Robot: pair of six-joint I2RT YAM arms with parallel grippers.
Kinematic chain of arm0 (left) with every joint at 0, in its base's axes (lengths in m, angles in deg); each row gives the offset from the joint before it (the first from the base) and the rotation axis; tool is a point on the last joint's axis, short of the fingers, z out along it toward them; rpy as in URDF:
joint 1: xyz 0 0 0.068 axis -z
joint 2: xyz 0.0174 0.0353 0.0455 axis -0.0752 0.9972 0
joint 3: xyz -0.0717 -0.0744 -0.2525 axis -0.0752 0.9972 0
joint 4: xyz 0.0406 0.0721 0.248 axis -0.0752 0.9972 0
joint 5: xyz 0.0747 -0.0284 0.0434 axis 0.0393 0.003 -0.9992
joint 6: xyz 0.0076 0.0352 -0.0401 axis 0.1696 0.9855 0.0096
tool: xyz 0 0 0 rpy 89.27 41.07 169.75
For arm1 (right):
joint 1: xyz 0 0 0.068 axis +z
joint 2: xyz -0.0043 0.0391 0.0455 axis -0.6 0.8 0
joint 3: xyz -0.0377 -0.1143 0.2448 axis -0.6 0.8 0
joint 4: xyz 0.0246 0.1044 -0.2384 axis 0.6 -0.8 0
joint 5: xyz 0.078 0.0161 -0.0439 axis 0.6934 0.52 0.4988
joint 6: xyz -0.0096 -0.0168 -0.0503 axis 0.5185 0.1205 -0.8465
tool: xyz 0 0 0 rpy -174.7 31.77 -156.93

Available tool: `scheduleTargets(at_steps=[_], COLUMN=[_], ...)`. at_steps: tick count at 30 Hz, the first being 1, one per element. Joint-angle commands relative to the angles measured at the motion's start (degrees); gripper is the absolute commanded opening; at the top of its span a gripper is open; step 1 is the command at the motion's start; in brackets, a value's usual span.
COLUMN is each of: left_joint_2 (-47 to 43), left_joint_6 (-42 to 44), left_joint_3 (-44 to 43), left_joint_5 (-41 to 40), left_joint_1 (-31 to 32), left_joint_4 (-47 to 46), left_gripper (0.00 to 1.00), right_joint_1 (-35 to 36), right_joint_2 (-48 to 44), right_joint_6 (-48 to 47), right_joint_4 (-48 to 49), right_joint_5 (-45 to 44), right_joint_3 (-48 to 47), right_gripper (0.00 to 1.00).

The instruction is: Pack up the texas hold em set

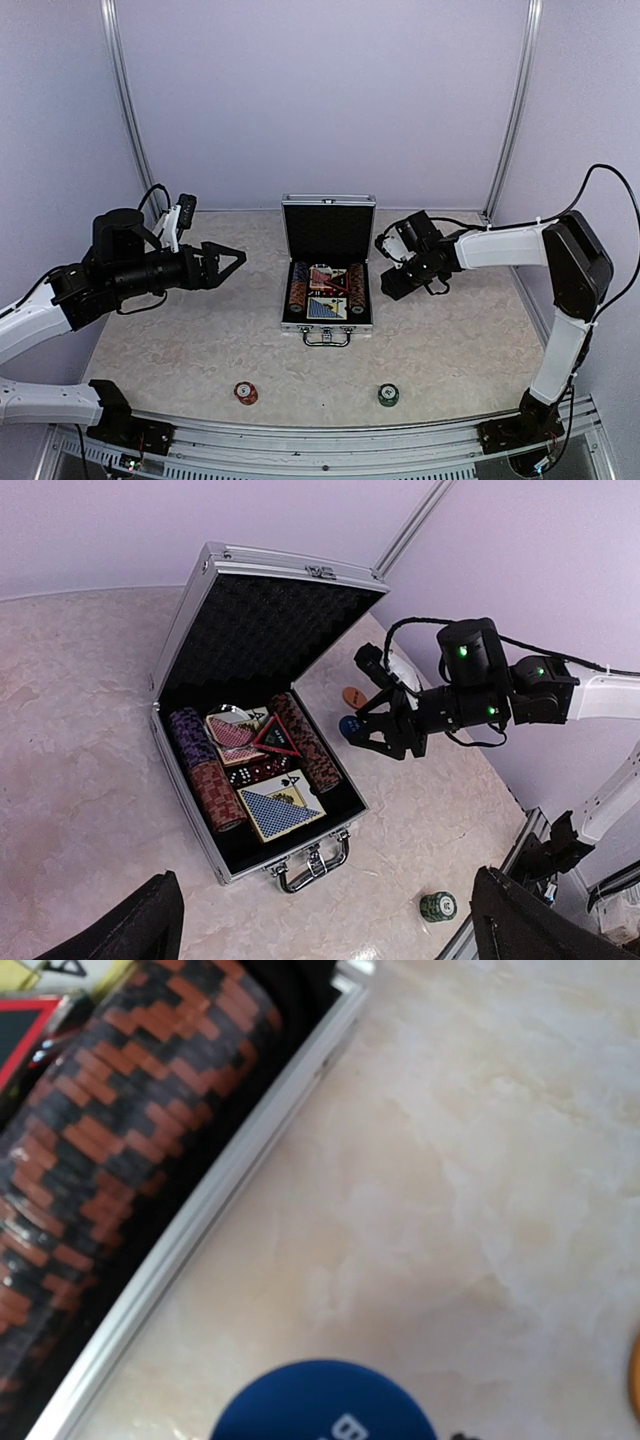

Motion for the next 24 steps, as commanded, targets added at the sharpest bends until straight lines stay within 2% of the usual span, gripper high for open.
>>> scheduleTargets(at_steps=[1, 24], left_joint_2=[-0.8, -1.8], left_joint_6=[0.3, 0.4], left_joint_3=[-1.6, -0.9], left_joint_5=[-1.5, -2.3], left_joint_1=[-0.3, -0.4], left_joint_4=[0.9, 1.5], left_gripper=[0.99, 0.99], right_joint_1=[0.8, 2.5], right_joint_2=[-2.2, -3.4], right_joint_6=[0.3, 0.5], right_joint_4=[-0.5, -1.9], right_joint_5=[-0.7, -1.0], right_joint_3=[0.7, -0.7], right_gripper=[0.53, 0.53])
